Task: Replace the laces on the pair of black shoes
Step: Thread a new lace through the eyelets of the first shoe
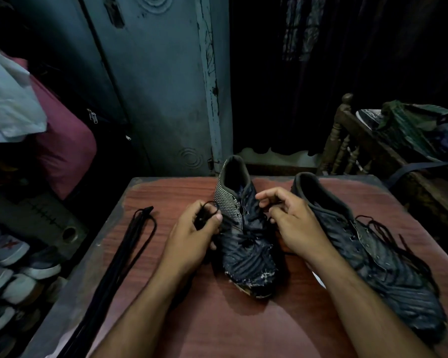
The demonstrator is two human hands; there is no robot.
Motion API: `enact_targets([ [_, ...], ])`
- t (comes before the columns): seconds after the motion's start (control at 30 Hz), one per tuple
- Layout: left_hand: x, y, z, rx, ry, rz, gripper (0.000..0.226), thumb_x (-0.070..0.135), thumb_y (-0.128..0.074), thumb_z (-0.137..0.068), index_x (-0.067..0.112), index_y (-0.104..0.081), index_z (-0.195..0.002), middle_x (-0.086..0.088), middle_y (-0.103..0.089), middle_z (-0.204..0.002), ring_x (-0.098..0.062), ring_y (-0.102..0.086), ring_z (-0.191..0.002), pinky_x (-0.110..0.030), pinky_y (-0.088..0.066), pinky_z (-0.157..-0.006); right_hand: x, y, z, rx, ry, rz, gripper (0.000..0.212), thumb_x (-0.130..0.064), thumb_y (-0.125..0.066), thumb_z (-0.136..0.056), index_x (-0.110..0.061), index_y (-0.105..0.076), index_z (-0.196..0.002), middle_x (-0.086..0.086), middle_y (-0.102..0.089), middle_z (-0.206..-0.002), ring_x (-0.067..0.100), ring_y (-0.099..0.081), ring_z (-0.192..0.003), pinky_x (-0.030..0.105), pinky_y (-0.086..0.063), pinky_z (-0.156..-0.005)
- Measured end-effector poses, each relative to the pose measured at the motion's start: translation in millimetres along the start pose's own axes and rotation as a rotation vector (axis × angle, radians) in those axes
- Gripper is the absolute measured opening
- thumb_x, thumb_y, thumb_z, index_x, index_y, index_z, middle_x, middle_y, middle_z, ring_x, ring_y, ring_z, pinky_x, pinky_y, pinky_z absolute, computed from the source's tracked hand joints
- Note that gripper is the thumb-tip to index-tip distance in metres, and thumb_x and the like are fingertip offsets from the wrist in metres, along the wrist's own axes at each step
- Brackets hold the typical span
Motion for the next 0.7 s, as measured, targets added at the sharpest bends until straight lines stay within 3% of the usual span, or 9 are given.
enact_targets([
  [0.1,6,0,-1,0.02,0.099,0.243,0.005,0.007,-0.053,-0.103,0.01,-0.056,-0.1,-0.007,-0.072,-0.097,-0.011,-0.059,-0.062,-0.021,-0.044,-0.044,-1,0,0,-0.003,0.001,0.017,0.044,0.008,-0.049,-0.089,-0.03,-0.071,-0.097,-0.006,-0.07,-0.098,0.007,-0.063,-0.086,0.03,-0.05,-0.085],
  [0.17,9,1,-1,0.018,0.139,0.347,0.009,0.009,-0.05,-0.104,0.013,-0.054,-0.096,-0.009,-0.077,-0.105,-0.012,-0.065,-0.07,-0.02,-0.049,-0.049,-2,0,0,-0.004,0.009,0.026,0.043,0.008,-0.05,-0.088,-0.027,-0.071,-0.097,-0.006,-0.07,-0.099,0.006,-0.064,-0.088,0.028,-0.05,-0.085],
  [0.23,10,1,-1,0.03,0.161,0.369,0.011,0.013,-0.051,-0.104,0.018,-0.053,-0.094,-0.011,-0.077,-0.091,-0.014,-0.066,-0.073,-0.021,-0.051,-0.052,-3,0,1,-0.008,0.024,0.043,0.041,0.008,-0.052,-0.088,-0.027,-0.071,-0.096,-0.007,-0.07,-0.099,0.005,-0.064,-0.087,0.025,-0.049,-0.084],
  [0.3,8,0,0,0.047,0.175,0.371,0.015,0.013,-0.052,-0.103,0.02,-0.052,-0.09,-0.002,-0.063,-0.068,-0.011,-0.059,-0.065,-0.021,-0.047,-0.052,-3,0,2,-0.008,0.043,0.06,0.039,0.007,-0.055,-0.088,-0.028,-0.072,-0.095,-0.007,-0.07,-0.101,0.007,-0.064,-0.087,0.025,-0.05,-0.083],
  [0.4,3,-3,-1,0.054,0.193,0.38,0.019,0.009,-0.052,-0.102,0.022,-0.053,-0.088,0.004,-0.044,-0.063,-0.008,-0.045,-0.056,-0.02,-0.04,-0.048,-3,-1,2,-0.008,0.075,0.084,0.034,0.002,-0.06,-0.088,-0.029,-0.071,-0.095,-0.005,-0.069,-0.102,0.011,-0.067,-0.089,0.029,-0.054,-0.084],
  [0.5,4,-3,-2,0.033,0.122,0.278,0.01,0.003,-0.06,-0.098,0.012,-0.064,-0.099,0.005,-0.058,-0.069,-0.005,-0.05,-0.056,-0.018,-0.042,-0.048,-2,-2,1,-0.012,0.076,0.139,0.028,-0.003,-0.069,-0.086,-0.029,-0.071,-0.097,-0.001,-0.066,-0.099,0.011,-0.065,-0.081,0.019,-0.051,-0.079],
  [0.57,7,-3,0,-0.046,0.021,0.138,0.014,0.002,-0.072,-0.09,0.01,-0.072,-0.102,0.008,-0.07,-0.076,-0.004,-0.06,-0.064,-0.018,-0.048,-0.057,0,-3,1,-0.021,0.059,0.149,0.027,-0.004,-0.072,-0.085,-0.027,-0.07,-0.099,0.004,-0.064,-0.097,0.017,-0.064,-0.077,0.014,-0.049,-0.073],
  [0.7,-1,3,-1,-0.067,-0.042,-0.128,0.007,0.013,-0.08,-0.087,0.02,-0.079,-0.089,0.003,-0.078,-0.085,-0.01,-0.071,-0.081,-0.036,-0.055,-0.08,-1,0,1,-0.044,0.032,0.131,0.027,-0.003,-0.075,-0.085,-0.024,-0.069,-0.102,0.007,-0.065,-0.092,0.028,-0.064,-0.078,0.024,-0.052,-0.073],
])
Point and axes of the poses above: each hand's wrist, its own z-axis away from the middle knuckle, its own y-axis out of the back of the hand, x = y × z, the point moved 3 cm from there along -z, towards the middle knuckle
